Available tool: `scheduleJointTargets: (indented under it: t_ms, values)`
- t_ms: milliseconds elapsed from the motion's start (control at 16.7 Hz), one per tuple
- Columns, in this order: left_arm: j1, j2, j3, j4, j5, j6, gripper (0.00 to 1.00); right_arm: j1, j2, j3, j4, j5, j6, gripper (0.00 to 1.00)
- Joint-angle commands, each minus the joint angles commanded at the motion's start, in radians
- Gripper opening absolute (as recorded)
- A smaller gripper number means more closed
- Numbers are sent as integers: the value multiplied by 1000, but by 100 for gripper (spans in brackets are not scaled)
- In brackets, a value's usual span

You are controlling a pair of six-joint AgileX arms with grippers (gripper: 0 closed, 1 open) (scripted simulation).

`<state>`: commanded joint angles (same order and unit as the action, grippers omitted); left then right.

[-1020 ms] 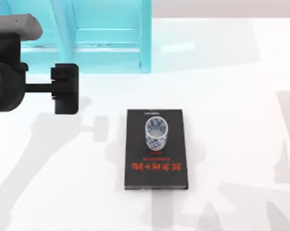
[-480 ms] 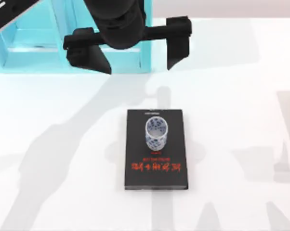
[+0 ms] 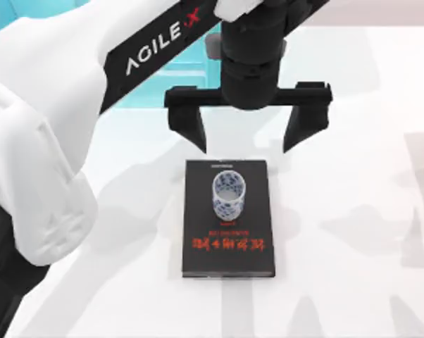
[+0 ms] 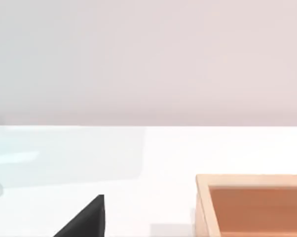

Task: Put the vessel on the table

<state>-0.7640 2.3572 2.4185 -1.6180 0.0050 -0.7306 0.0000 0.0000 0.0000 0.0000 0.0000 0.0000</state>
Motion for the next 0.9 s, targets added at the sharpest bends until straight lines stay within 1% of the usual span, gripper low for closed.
scheduleJointTargets:
  t_ms: [120,480,660,900]
  values:
    - [-4,20,18,-13,-1,-7,100,0,0,0,0,0,0,100]
    - [1,17,0,5,0,-4,100,0,0,0,0,0,0,100]
    - [1,5,-101,97,-1,-2,100,0,0,0,0,0,0,100]
    - [1,-17,-320,284,-1,-2,100,0,0,0,0,0,0,100]
